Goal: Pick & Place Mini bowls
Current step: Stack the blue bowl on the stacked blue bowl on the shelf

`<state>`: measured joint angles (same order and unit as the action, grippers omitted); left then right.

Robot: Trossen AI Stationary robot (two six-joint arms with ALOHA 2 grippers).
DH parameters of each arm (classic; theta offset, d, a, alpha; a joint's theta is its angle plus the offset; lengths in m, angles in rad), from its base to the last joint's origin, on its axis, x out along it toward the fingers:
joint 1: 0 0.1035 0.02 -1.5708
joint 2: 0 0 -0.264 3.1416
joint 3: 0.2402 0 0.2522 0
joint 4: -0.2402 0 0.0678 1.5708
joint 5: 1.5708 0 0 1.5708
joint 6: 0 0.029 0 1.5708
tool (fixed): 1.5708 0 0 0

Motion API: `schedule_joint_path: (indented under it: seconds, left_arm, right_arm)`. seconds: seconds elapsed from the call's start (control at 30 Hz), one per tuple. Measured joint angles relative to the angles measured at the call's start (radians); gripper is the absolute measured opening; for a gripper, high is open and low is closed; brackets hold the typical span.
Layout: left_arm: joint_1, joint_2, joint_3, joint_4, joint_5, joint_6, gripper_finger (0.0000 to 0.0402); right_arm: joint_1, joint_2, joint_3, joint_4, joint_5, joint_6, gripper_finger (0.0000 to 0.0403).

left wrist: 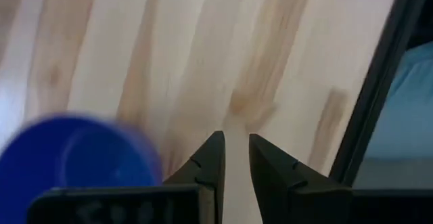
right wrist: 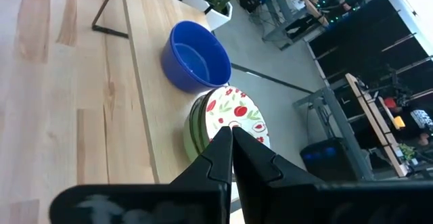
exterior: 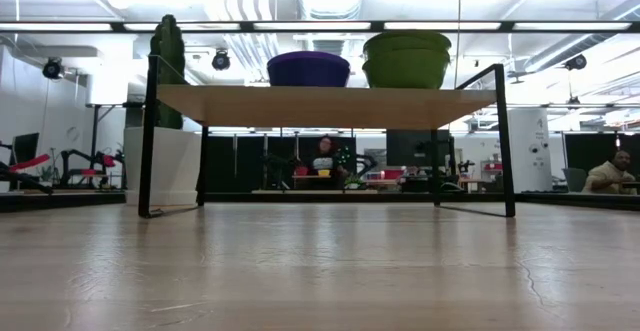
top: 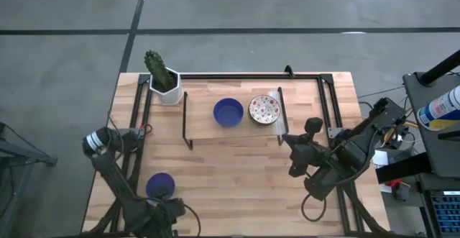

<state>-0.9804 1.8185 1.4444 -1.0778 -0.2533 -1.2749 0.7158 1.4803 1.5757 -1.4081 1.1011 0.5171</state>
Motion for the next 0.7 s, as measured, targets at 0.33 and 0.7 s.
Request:
schedule_joint_path:
  seconds: [0.33, 0.7]
  left_arm:
    - [-0.020, -0.002, -0.041, -0.173, 0.101, -0.233, 0.0062]
    - [-0.019, -0.002, -0.065, -0.152, 0.093, -0.184, 0.0062]
  right_arm:
    - [0.000, 0.000, 0.000, 0.001, -0.002, -0.003, 0.0008]
    - [0.000, 0.000, 0.001, 0.001, -0.002, -0.003, 0.0008]
